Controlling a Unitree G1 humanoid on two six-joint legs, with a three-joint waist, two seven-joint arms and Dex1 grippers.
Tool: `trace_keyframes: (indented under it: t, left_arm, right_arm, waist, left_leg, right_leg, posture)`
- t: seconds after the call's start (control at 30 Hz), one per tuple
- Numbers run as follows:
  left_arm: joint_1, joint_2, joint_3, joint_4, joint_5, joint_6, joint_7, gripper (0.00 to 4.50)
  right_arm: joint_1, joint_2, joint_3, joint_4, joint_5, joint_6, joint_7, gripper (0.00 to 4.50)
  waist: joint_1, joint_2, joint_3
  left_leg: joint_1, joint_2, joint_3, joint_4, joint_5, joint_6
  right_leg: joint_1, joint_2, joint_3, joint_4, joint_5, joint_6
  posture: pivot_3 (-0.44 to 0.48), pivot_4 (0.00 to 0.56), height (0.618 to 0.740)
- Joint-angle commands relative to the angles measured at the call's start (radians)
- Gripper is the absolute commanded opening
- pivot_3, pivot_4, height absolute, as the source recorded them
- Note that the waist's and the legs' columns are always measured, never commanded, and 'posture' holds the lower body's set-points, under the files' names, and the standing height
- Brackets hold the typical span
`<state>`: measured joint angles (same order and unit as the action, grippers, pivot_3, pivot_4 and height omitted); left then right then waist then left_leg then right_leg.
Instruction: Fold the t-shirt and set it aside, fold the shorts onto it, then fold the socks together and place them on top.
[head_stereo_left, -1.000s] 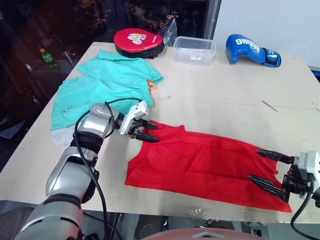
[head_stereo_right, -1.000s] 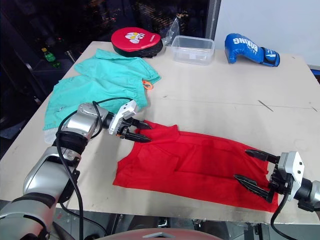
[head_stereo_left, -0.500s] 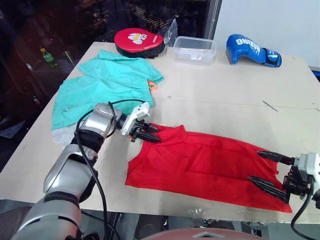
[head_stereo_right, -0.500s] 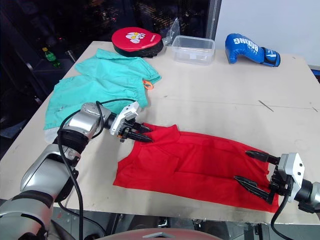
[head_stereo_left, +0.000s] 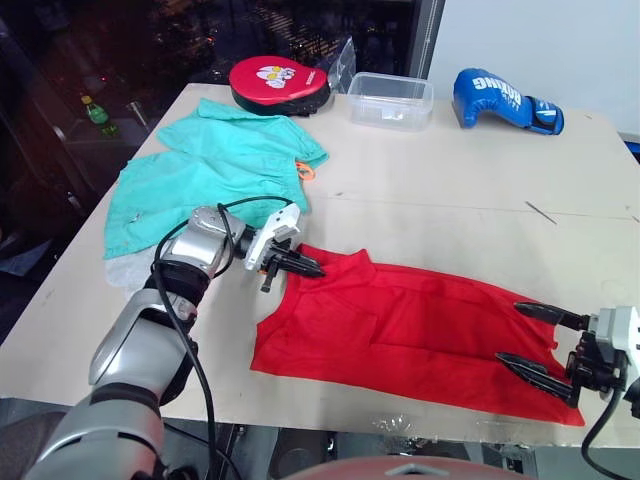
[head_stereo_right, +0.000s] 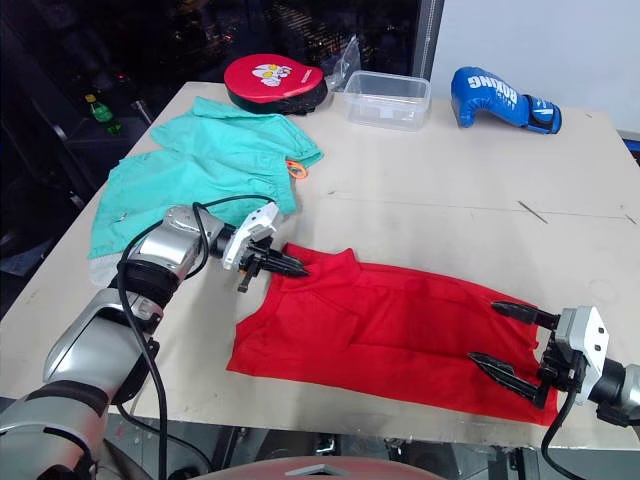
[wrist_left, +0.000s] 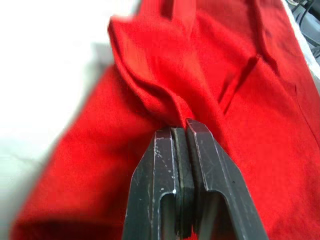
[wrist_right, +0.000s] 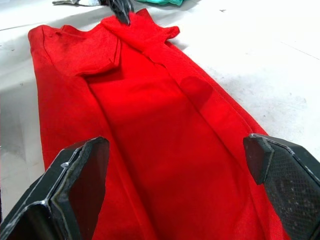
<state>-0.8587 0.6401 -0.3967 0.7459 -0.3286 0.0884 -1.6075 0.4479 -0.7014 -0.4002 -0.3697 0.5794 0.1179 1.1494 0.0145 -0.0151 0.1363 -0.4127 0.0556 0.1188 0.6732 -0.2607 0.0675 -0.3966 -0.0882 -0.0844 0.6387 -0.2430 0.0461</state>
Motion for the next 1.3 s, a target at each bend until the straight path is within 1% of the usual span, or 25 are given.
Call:
trace_keyframes:
  t: [0.03, 0.13, 0.2, 0.3, 0.37, 0.47, 0.6, 0.7, 0.73, 0.87, 0.93, 0.97, 1.0, 1.03, 1.1, 1.13, 1.17, 1.2, 1.23, 1.27, 1.3]
  left_arm:
    - [0.028, 0.062, -0.034, -0.169, -0.121, -0.133, -0.007, 0.06]
    - [0.053, 0.122, -0.098, -0.281, -0.147, -0.272, -0.007, 0.06]
    - [0.056, 0.138, -0.111, -0.316, -0.15, -0.359, -0.007, 0.06]
    - [0.071, 0.177, -0.166, -0.333, -0.102, -0.612, -0.007, 0.06]
    - [0.076, 0.187, -0.202, -0.301, -0.051, -0.8, -0.007, 0.06]
    - [0.073, 0.181, -0.254, -0.195, 0.037, -1.109, -0.007, 0.06]
    - [0.064, 0.18, -0.302, -0.067, 0.121, -1.374, -0.007, 0.06]
    - [0.053, 0.161, -0.305, 0.022, 0.184, -1.495, 0.013, 0.06]
    - [0.052, 0.15, -0.291, 0.045, 0.2, -1.498, 0.037, 0.06]
    - [0.053, 0.12, -0.248, 0.081, 0.2, -1.402, 0.105, 0.06]
    - [0.069, 0.112, -0.219, 0.056, 0.125, -1.25, 0.088, 0.74]
    - [0.079, 0.115, -0.209, 0.035, 0.088, -1.181, 0.062, 1.07]
    - [0.094, 0.131, -0.206, -0.005, 0.034, -1.08, 0.029, 1.5]
    - [0.106, 0.153, -0.21, -0.047, -0.01, -0.98, 0.008, 1.91]
    - [0.109, 0.219, -0.225, -0.145, -0.112, -0.718, -0.007, 2.81]
    - [0.1, 0.248, -0.238, -0.177, -0.143, -0.628, -0.007, 3.29]
    - [0.081, 0.286, -0.267, -0.199, -0.165, -0.56, -0.007, 3.56]
    - [0.057, 0.31, -0.29, -0.202, -0.173, -0.521, -0.007, 4.11]
    - [0.036, 0.309, -0.288, -0.187, -0.173, -0.501, -0.007, 4.44]
    - [0.021, 0.306, -0.287, -0.176, -0.174, -0.486, -0.007, 4.44]
    - [0.002, 0.278, -0.259, -0.14, -0.166, -0.483, -0.007, 4.44]
  right_arm:
    - [0.002, -0.002, -0.026, -0.008, 0.011, -0.015, 0.001, 4.5]
    - [0.009, -0.003, -0.032, -0.011, 0.014, -0.015, 0.001, 4.5]
    - [0.015, -0.002, -0.035, -0.011, 0.016, -0.015, 0.001, 4.5]
    - [0.02, -0.005, -0.043, -0.001, 0.016, -0.018, 0.005, 4.5]
    - [0.017, -0.009, -0.049, 0.007, 0.017, -0.018, 0.008, 4.5]
    - [0.007, -0.02, -0.059, 0.019, 0.021, -0.014, 0.012, 4.5]
    - [0.005, -0.029, -0.07, 0.033, 0.021, -0.016, 0.02, 4.5]
    - [0.001, -0.035, -0.076, 0.043, 0.02, -0.015, 0.025, 4.5]
    - [-0.001, -0.036, -0.078, 0.045, 0.019, -0.015, 0.026, 4.5]
    - [-0.01, -0.044, -0.081, 0.054, 0.015, -0.013, 0.028, 4.5]
    - [-0.016, -0.065, -0.082, 0.062, -0.003, 0.004, 0.015, 4.5]
    - [-0.023, -0.075, -0.083, 0.068, -0.011, 0.012, 0.007, 4.5]
    - [-0.032, -0.088, -0.085, 0.073, -0.024, 0.027, -0.009, 4.5]
    - [-0.041, -0.1, -0.085, 0.077, -0.033, 0.043, -0.024, 4.5]
    - [-0.079, -0.141, -0.086, 0.076, -0.034, 0.114, -0.062, 4.5]
    - [-0.1, -0.159, -0.086, 0.076, -0.035, 0.145, -0.08, 4.5]
    - [-0.127, -0.191, -0.071, 0.083, -0.068, 0.173, -0.103, 4.5]
    - [-0.154, -0.225, -0.053, 0.093, -0.094, 0.207, -0.121, 4.5]
    - [-0.182, -0.253, -0.031, 0.107, -0.136, 0.22, -0.14, 4.5]
    - [-0.201, -0.272, -0.015, 0.117, -0.163, 0.228, -0.153, 4.5]
    - [-0.228, -0.291, 0.009, 0.135, -0.181, 0.235, -0.154, 4.5]
  waist:
    - [0.0, 0.0, 0.0]
    - [0.0, 0.0, 0.0]
    - [0.0, 0.001, 0.0]
    - [0.001, 0.001, 0.0]
    - [0.001, 0.001, -0.001]
    - [0.001, 0.001, -0.001]
    - [0.001, 0.001, -0.001]
    - [0.001, 0.002, -0.001]
    - [0.002, 0.002, -0.002]
    - [0.002, 0.006, -0.005]
    - [0.002, 0.007, -0.005]
    - [0.001, 0.007, -0.005]
    - [0.0, 0.007, -0.005]
    - [-0.001, 0.007, -0.005]
    - [-0.006, 0.007, -0.005]
    - [-0.009, 0.006, -0.004]
    - [-0.011, 0.006, -0.004]
    - [-0.012, 0.006, -0.004]
    - [-0.011, 0.006, -0.004]
    - [-0.007, 0.006, -0.004]
    - [-0.001, 0.006, -0.004]
  left_leg:
    - [0.0, 0.0, 0.0, 0.0, 0.0, 0.0]
    - [0.001, 0.0, 0.0, 0.0, 0.001, -0.001]
    - [0.001, 0.0, 0.0, 0.0, 0.001, -0.001]
    - [0.001, 0.0, 0.0, 0.001, 0.0, 0.0]
    - [0.001, 0.0, 0.001, 0.001, 0.0, 0.0]
    - [0.001, 0.0, 0.001, 0.001, 0.0, 0.0]
    - [0.001, 0.0, 0.001, 0.001, -0.001, 0.002]
    - [0.001, 0.0, 0.001, 0.001, -0.002, 0.003]
    - [0.001, 0.0, 0.001, 0.001, -0.002, 0.003]
    - [0.001, 0.0, 0.001, 0.001, -0.002, 0.004]
    - [0.001, 0.0, 0.001, 0.002, -0.002, 0.004]
    - [0.001, 0.0, 0.001, 0.002, -0.002, 0.004]
    - [0.001, 0.0, 0.0, 0.002, -0.002, 0.004]
    - [0.002, 0.0, 0.001, 0.002, -0.002, 0.004]
    - [0.001, 0.001, 0.0, 0.002, -0.002, 0.004]
    - [0.001, 0.001, 0.0, 0.002, -0.002, 0.003]
    - [0.001, 0.002, 0.0, 0.002, -0.002, 0.003]
    - [0.001, 0.002, 0.0, 0.002, -0.002, 0.003]
    - [0.001, 0.001, 0.0, 0.002, -0.002, 0.003]
    - [0.001, 0.001, 0.0, 0.002, -0.002, 0.003]
    - [0.001, 0.001, 0.0, 0.002, -0.002, 0.003]
  right_leg:
    - [0.0, 0.0, 0.0, 0.0, 0.0, 0.0]
    - [0.0, 0.0, 0.001, 0.0, 0.0, 0.0]
    - [0.0, -0.001, 0.001, 0.001, 0.0, 0.0]
    - [0.0, -0.001, 0.001, 0.001, 0.0, 0.0]
    - [0.0, -0.001, 0.001, 0.001, 0.0, -0.001]
    - [0.0, -0.001, 0.001, 0.001, 0.0, -0.001]
    - [0.0, 0.0, 0.001, 0.001, 0.0, -0.001]
    - [0.0, -0.001, 0.0, 0.001, 0.0, -0.001]
    - [0.0, -0.001, 0.0, 0.001, 0.0, -0.001]
    - [0.0, -0.001, 0.001, 0.001, 0.0, -0.001]
    - [0.0, -0.001, 0.001, 0.002, 0.0, 0.0]
    - [0.0, -0.001, 0.0, 0.002, 0.0, 0.0]
    - [0.0, -0.001, 0.001, 0.003, 0.0, 0.0]
    - [0.0, -0.001, 0.001, 0.003, 0.0, 0.0]
    - [0.0, 0.0, 0.001, 0.003, 0.0, 0.0]
    - [-0.001, 0.001, 0.001, 0.003, 0.0, 0.0]
    - [-0.001, 0.001, 0.001, 0.003, 0.0, 0.0]
    - [-0.001, 0.001, 0.001, 0.004, 0.0, 0.0]
    - [-0.001, 0.001, 0.001, 0.004, 0.0, 0.0]
    - [-0.001, 0.001, 0.001, 0.004, 0.0, 0.0]
    - [-0.001, 0.001, 0.001, 0.003, 0.0, 0.0]
  posture:
    - [0.0, 0.15, 0.74]
    - [0.0, 0.15, 0.74]
    - [0.0, 0.15, 0.74]
    - [0.0, 0.15, 0.74]
    - [0.0, 0.15, 0.74]
    - [0.0, 0.15, 0.74]
    - [0.0, 0.15, 0.74]
    - [0.0, 0.15, 0.74]
    - [0.0, 0.15, 0.74]
    - [0.0, 0.15, 0.74]
    - [0.0, 0.15, 0.74]
    - [0.0, 0.15, 0.74]
    - [0.0, 0.15, 0.74]
    - [0.0, 0.15, 0.74]
    - [0.0, 0.15, 0.74]
    - [0.0, 0.15, 0.74]
    - [0.0, 0.15, 0.74]
    - [0.0, 0.15, 0.74]
    - [0.0, 0.15, 0.74]
    - [0.0, 0.15, 0.74]
    - [0.0, 0.15, 0.74]
